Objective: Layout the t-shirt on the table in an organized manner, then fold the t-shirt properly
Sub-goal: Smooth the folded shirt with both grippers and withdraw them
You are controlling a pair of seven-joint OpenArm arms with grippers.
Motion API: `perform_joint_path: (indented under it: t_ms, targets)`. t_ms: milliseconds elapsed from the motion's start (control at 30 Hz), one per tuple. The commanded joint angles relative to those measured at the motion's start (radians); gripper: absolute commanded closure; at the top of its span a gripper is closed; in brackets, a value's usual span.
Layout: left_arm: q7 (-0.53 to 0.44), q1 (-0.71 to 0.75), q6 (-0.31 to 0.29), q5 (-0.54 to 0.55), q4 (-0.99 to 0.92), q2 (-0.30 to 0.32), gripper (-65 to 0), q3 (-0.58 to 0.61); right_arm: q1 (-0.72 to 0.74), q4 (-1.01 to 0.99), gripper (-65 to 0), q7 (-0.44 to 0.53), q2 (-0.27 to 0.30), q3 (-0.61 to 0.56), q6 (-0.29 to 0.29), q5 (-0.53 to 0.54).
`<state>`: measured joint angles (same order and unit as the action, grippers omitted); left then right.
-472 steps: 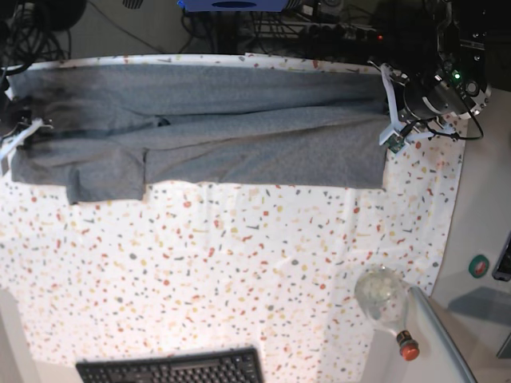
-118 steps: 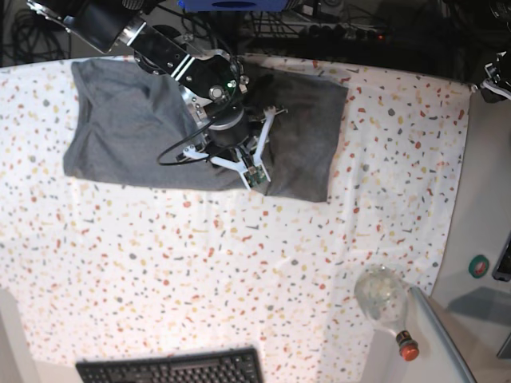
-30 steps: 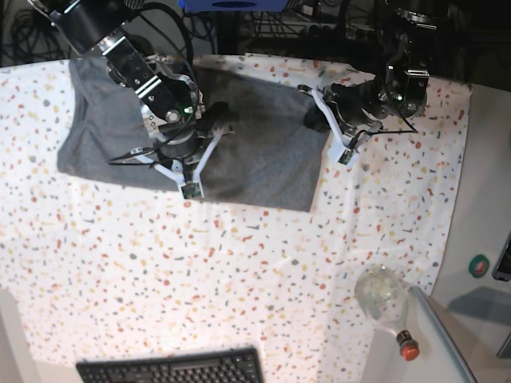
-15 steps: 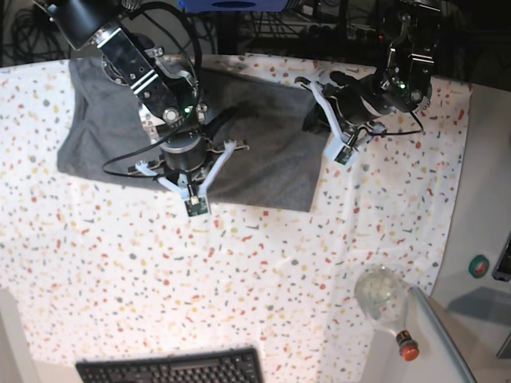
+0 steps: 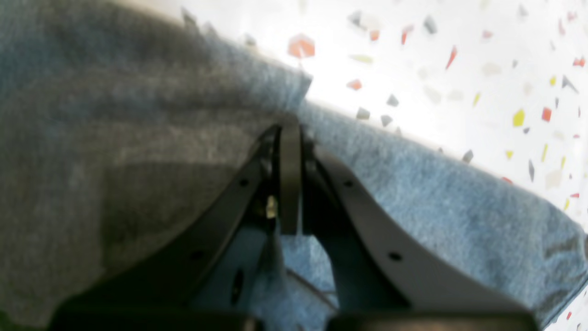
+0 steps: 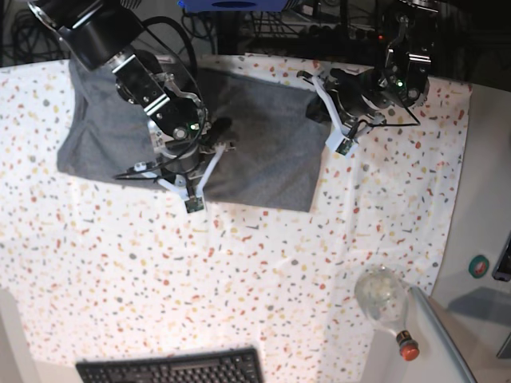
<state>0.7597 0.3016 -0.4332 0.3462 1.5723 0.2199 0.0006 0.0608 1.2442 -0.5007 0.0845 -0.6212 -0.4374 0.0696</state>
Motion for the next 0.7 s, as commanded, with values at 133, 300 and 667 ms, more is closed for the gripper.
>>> perform_joint_path:
  t_ms: [133, 300, 667]
  targets:
    - [-0.013, 0.032, -0.008, 0.017, 0.126, 0.032, 0.0, -0.136, -0.094, 0.317, 0.0, 0.021, 0.037, 0.087, -0.007, -0.014]
    - [-0.019, 0.064, -0.091, 0.017, 0.127, 0.095, 0.0, -0.347, -0.273, 0.516, -12.6, 0.021, 0.041, 0.449, 0.091, 0.232]
    - [-0.047, -0.003, -0.265, 0.003, -0.071, 0.123, 0.0, -0.663, -0.306, 0.322, -29.4, -0.373, 0.079, 1.139, 0.742, 0.896]
